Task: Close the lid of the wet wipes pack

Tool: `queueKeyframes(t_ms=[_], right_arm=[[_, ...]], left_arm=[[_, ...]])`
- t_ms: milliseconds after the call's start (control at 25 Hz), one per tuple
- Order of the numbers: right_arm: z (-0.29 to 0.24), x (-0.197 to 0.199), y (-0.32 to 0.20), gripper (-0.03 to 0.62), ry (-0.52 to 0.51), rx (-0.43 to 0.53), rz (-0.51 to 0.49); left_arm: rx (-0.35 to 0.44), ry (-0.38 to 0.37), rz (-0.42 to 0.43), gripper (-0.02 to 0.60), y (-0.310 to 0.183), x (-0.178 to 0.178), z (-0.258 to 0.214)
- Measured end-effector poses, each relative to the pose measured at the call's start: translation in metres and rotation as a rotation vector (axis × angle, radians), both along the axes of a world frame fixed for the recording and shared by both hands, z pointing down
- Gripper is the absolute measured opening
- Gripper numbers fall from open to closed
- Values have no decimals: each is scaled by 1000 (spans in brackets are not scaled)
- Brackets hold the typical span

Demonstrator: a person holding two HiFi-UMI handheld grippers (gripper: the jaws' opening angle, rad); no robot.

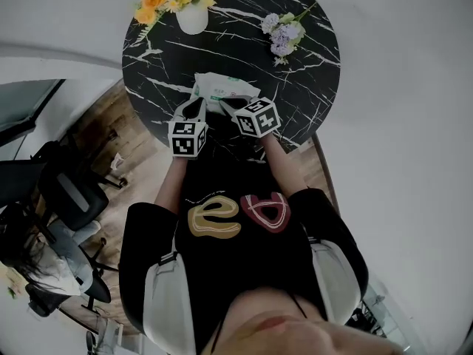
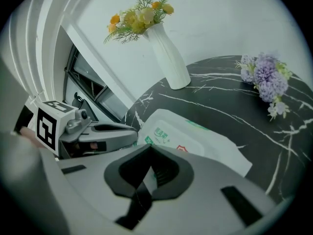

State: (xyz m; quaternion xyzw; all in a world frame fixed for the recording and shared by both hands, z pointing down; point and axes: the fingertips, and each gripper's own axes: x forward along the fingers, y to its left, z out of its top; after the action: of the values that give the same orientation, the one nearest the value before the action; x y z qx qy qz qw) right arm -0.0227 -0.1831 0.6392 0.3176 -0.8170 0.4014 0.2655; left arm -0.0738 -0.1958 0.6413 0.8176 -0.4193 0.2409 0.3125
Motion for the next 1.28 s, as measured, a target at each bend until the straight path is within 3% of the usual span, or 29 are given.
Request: queueKeyframes(t_ms=[720,960,1160,1280], right_arm=[[2,-7,0,11,18,28,-13],[-4,-1,-1,17,-91,-11,18],[-21,7,-2,128,-114,54,44],[-34,14,-3,130,-115,118,72]], left_arm=[[-3,0,0,21,1,2,2],[6,7,1,20,3,3,-4],[36,21,-9,21,2,3,-18],[63,31,-5,20,0,7,-30]])
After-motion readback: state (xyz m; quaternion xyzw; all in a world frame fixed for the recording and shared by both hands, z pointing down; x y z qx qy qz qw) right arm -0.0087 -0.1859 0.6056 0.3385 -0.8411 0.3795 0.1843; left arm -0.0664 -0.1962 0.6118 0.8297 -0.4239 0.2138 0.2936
